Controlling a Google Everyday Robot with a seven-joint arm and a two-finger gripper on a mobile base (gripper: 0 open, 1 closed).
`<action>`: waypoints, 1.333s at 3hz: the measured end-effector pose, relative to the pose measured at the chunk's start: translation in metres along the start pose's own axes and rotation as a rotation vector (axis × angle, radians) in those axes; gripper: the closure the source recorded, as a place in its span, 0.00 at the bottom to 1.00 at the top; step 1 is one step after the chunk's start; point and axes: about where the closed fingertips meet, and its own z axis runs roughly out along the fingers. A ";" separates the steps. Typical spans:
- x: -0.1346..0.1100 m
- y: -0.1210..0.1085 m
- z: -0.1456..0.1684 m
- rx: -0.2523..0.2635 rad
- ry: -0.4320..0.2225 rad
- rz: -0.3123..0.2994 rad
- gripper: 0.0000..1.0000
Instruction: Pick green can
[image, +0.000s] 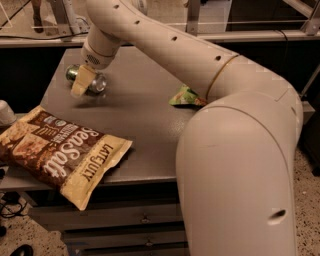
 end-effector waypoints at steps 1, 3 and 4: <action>0.005 0.003 0.010 -0.014 0.005 0.011 0.16; -0.003 -0.001 -0.005 -0.002 -0.025 -0.002 0.63; -0.012 0.002 -0.019 -0.006 -0.061 -0.012 0.87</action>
Offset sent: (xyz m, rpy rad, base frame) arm 0.0034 -0.0056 0.0070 0.0246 -0.0096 -0.0022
